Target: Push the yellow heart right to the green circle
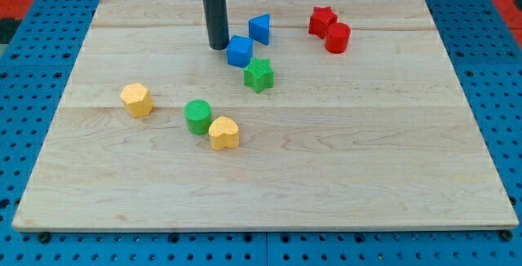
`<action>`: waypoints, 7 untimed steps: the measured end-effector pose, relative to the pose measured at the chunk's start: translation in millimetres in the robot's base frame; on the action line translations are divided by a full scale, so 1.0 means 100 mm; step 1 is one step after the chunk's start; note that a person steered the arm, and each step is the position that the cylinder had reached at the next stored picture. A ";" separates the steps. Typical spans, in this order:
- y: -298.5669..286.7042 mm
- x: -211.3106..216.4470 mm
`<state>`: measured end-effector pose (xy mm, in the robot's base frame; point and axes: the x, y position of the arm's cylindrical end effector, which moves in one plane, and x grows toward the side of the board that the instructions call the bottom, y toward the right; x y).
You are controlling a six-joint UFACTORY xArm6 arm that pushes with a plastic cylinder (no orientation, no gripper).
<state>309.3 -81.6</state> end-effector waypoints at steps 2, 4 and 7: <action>0.26 0.72; 0.61 1.57; 0.62 2.35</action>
<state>544.8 -19.2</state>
